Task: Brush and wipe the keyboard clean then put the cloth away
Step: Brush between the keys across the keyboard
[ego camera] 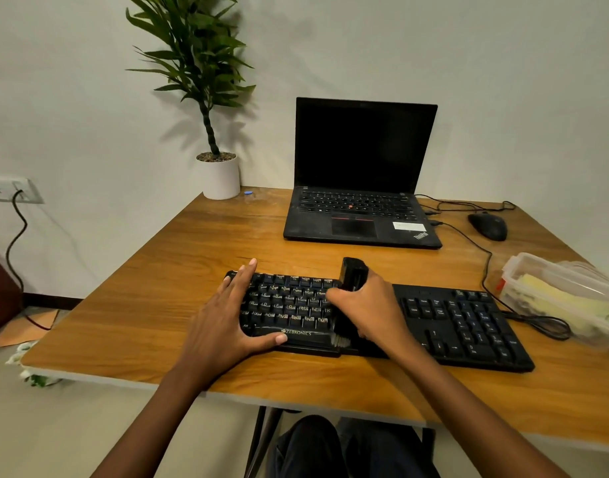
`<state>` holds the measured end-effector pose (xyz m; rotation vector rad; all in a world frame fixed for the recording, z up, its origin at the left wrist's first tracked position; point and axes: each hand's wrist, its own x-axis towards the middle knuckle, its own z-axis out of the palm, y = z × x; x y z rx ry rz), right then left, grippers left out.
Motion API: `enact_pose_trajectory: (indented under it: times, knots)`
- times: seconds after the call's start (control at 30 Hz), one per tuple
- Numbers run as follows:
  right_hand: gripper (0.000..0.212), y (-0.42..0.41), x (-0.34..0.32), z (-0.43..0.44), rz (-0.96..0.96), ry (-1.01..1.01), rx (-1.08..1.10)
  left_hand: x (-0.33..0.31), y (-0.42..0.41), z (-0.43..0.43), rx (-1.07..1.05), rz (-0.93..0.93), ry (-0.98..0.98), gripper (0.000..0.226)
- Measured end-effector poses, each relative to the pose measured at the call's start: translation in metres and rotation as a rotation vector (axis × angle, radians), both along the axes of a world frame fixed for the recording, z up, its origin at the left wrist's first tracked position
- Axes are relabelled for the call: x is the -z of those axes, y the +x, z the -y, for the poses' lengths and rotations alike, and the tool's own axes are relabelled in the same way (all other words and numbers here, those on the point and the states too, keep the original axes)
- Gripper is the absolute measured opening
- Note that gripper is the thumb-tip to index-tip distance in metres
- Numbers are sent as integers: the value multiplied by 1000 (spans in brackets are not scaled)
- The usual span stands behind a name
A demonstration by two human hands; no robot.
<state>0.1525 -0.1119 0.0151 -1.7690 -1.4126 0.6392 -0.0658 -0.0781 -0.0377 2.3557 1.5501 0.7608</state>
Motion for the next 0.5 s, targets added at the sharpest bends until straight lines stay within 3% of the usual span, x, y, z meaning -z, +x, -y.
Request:
enact_pose_trajectory:
  times: [0.07,0.2,0.33,0.4,0.5]
  knots:
    - [20,8,-8,-6,-54,-37,5,0,0,1,-2,5,2,119]
    - [19,11,-14,-9,-58,82,119,-2,1,2,-5,2,1,119]
    - [21,-9,0,14,11,-2,1,-2,1,2,-5,-5,10,118]
    - [19,-7,-2,16,-50,-54,-41,-2,1,3,-8,0,11,118]
    - [19,4,-14,10,-185,119,77,-3,2,4,-4,10,3,117]
